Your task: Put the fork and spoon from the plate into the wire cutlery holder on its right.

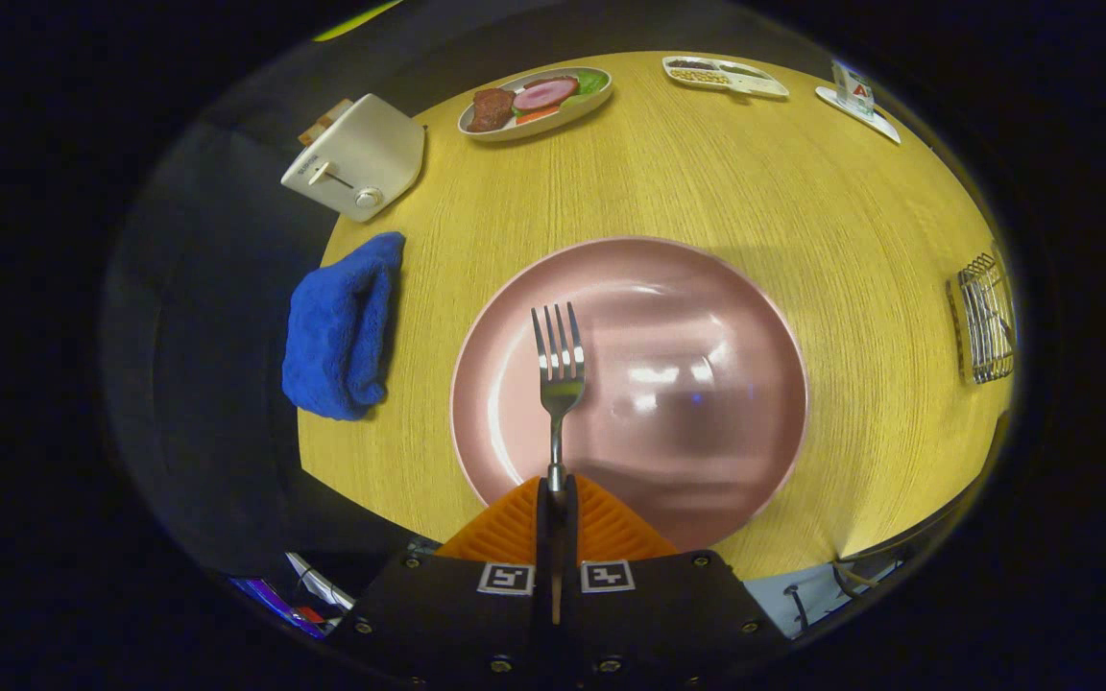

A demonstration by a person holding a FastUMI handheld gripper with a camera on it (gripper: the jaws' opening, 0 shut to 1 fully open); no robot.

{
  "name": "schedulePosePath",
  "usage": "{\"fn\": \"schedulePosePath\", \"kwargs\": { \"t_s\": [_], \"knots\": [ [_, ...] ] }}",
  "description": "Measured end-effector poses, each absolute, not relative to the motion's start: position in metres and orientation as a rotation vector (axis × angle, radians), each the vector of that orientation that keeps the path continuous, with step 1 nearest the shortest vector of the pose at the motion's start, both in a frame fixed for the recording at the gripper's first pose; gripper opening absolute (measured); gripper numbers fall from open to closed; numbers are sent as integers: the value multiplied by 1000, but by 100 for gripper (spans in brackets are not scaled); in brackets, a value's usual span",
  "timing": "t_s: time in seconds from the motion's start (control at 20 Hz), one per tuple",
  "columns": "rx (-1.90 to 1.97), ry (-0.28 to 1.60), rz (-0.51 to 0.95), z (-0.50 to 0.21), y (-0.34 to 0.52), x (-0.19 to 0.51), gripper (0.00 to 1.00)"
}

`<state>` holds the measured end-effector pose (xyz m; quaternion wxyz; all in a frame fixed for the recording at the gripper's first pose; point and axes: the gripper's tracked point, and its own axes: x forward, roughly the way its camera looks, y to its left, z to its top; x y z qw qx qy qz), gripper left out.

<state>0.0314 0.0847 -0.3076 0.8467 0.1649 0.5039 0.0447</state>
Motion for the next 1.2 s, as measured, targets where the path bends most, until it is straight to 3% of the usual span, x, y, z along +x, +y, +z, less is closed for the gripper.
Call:
{"fn": "schedulePosePath", "kwargs": {
  "t_s": [1.2],
  "knots": [
    [850,735,-221,-219,-124,21,3]
  ]
}}
